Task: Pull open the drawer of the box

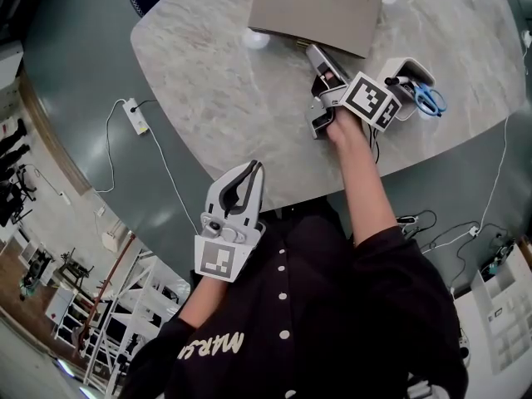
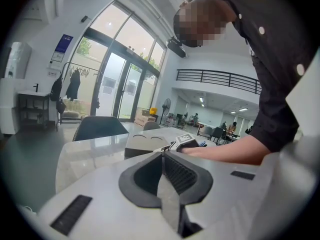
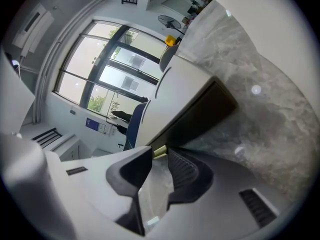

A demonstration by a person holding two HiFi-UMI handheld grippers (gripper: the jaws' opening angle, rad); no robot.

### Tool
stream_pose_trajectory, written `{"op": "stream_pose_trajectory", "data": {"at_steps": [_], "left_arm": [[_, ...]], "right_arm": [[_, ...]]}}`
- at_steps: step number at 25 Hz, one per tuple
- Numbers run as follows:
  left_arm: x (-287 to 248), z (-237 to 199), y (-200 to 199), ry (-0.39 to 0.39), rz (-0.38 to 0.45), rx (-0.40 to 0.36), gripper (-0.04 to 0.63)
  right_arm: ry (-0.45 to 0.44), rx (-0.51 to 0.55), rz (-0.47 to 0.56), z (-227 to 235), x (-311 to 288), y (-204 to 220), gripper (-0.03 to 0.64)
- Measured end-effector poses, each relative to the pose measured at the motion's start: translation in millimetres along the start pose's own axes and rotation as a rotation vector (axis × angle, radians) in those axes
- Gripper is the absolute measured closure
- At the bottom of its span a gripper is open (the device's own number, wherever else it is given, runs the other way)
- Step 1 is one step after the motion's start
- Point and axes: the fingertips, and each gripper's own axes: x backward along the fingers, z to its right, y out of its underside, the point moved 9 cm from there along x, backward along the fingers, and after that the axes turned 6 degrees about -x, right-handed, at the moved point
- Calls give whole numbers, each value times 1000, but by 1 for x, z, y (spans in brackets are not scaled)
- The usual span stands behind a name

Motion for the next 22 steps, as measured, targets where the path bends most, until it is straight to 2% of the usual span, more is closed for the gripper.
{"op": "stream_pose_trajectory", "data": {"at_steps": [4, 8, 13, 22], "left_arm": [[2, 0, 2, -4, -7, 2, 569], [2, 0, 2, -7, -5, 4, 569], [5, 2, 2, -10, -8, -1, 569], [7, 0, 4, -21, -13, -8, 569]], "right_arm": [[19, -39, -2, 4, 0, -1, 595], [12, -65, -5, 5, -2, -1, 595], [-32, -159, -2, 10, -5, 2, 595], [-26, -138, 15, 11, 0, 7, 591]]}}
